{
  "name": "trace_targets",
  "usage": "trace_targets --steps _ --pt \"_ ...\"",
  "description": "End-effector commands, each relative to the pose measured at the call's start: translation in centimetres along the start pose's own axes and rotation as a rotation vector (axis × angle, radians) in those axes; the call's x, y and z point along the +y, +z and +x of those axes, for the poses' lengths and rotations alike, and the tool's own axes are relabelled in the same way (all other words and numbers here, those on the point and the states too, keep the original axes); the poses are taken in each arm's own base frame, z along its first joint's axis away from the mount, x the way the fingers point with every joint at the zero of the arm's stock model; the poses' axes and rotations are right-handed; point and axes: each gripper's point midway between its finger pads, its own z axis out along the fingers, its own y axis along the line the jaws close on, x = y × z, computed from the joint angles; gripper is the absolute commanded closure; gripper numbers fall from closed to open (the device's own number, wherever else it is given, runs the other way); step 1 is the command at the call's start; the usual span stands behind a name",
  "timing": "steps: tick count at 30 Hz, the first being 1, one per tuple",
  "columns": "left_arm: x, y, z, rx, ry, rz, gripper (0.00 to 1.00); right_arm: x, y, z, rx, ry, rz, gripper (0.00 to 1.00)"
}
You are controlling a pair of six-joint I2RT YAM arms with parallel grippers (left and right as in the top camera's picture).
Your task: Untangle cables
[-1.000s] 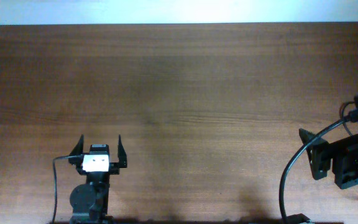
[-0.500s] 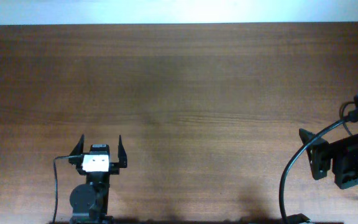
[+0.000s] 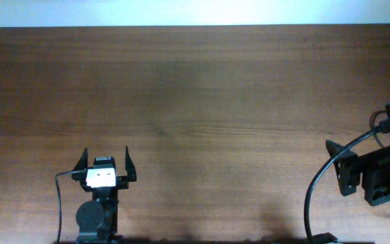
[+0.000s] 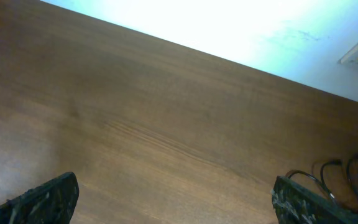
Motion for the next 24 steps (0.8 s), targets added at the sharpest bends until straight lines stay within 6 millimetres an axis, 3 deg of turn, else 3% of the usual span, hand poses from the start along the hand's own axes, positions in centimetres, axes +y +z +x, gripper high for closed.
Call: trace_targets --steps 1,7,9,11,18,22,24 --pt "0.3 0.0 0.0 -0.001 -0.009 -0.017 0.01 -0.1 0.0 0.1 0.006 0.0 0.005 0.01" --pt "0.3 0.0 0.0 -0.001 -0.009 -0.017 0.01 -1.2 0.9 0.4 0.04 -0.061 0.066 0.02" --pt "0.3 0.0 0.0 -0.001 -0.009 -0.017 0.01 -1.6 1.7 -0.6 -0.037 -0.186 0.096 0.01" --pt "0.3 0.0 0.0 -0.001 -0.009 -0.017 0.01 -2.0 3.1 -0.9 -0.141 -0.178 0.133 0.01" --pt "0.3 0.0 0.0 -0.001 -0.009 -0.017 0.01 -3.8 9.1 3.8 -0.476 -0.137 0.29 0.01" --pt "0.3 0.0 0.0 -0.001 -0.009 -0.017 0.01 -5.2 11.6 9.0 -0.644 -0.1 0.404 0.01" --pt "0.3 0.0 0.0 -0.001 -0.009 -0.017 0.01 -5.4 12.2 10.7 -0.66 -0.084 0.42 0.01"
